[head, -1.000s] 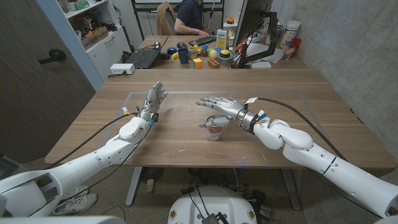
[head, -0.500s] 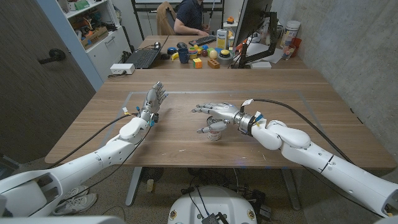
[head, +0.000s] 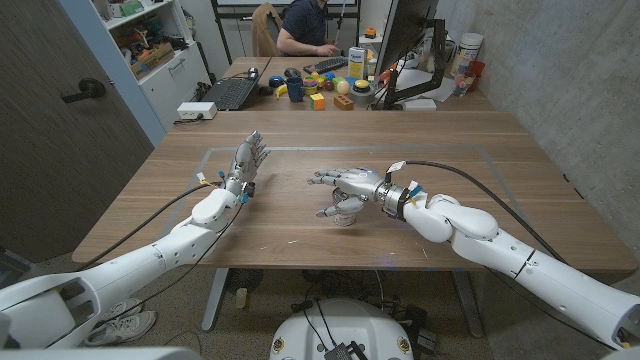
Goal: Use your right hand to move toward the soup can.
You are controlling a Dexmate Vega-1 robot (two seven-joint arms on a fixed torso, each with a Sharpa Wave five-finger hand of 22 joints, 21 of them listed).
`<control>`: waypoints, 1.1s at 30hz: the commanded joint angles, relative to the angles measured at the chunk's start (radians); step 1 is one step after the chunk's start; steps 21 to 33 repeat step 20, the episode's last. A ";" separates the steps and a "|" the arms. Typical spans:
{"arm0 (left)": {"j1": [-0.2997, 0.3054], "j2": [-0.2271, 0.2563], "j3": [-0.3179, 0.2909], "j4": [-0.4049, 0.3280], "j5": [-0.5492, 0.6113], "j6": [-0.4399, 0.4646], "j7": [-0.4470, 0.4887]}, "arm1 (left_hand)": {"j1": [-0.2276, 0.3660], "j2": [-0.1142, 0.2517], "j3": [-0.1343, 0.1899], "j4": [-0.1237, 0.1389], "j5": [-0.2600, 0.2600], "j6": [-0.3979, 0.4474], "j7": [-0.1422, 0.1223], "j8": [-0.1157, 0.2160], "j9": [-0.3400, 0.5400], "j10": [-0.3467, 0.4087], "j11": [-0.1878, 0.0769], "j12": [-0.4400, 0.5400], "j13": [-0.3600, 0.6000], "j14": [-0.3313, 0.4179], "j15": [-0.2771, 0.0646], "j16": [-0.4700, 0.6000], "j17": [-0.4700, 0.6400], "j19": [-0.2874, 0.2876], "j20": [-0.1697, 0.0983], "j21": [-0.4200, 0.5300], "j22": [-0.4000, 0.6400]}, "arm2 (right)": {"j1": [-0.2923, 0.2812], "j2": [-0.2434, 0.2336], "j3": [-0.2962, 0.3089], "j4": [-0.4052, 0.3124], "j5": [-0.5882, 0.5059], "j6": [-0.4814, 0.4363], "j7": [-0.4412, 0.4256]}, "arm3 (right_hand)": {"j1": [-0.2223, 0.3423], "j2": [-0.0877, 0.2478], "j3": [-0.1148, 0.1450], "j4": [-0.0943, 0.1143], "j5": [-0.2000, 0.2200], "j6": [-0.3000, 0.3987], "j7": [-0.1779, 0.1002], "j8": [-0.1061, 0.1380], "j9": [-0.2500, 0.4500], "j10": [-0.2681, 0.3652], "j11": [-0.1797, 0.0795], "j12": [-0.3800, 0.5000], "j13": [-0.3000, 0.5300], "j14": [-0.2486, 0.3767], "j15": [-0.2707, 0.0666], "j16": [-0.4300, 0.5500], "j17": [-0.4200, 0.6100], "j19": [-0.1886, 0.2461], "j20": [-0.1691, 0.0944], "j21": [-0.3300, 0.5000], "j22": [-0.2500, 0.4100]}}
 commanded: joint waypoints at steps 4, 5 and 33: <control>0.003 0.005 0.004 -0.003 -0.005 -0.003 0.002 | -0.011 0.056 -0.007 0.001 0.006 -0.005 0.001 0.005 0.006 -0.003 0.004 0.005 0.006 -0.007 0.001 0.007 0.005 0.011 -0.002 0.000 0.003 | -0.002 0.004 -0.001 0.003 -0.002 0.005 -0.010 | 0.015 -0.001 -0.001 -0.004 0.006 0.011 0.002 0.007 0.005 0.012 0.001 0.003 0.004 0.012 0.000 0.005 0.003 0.019 0.003 0.004 0.001; 0.003 0.005 0.005 -0.003 -0.005 -0.003 0.003 | -0.011 0.056 -0.007 0.002 0.006 -0.004 0.001 0.005 0.006 -0.003 0.004 0.005 0.006 -0.007 0.001 0.007 0.005 0.011 -0.002 0.000 0.003 | -0.002 0.004 -0.001 0.003 -0.002 0.006 -0.011 | 0.016 -0.001 -0.001 -0.004 0.007 0.013 0.001 0.007 0.005 0.013 0.001 0.003 0.004 0.013 -0.001 0.005 0.003 0.021 0.003 0.003 0.001; 0.005 0.018 0.011 -0.019 -0.005 -0.007 0.013 | -0.012 0.056 -0.009 0.002 0.008 -0.005 0.000 0.005 0.006 -0.002 0.003 0.005 0.006 -0.007 0.001 0.007 0.005 0.011 -0.002 0.000 0.003 | -0.009 0.005 0.000 0.001 -0.003 0.007 -0.022 | 0.030 0.005 -0.004 -0.007 0.012 0.021 0.003 0.007 0.005 0.024 0.000 0.004 0.004 0.026 -0.008 0.007 0.003 0.044 0.003 0.000 0.000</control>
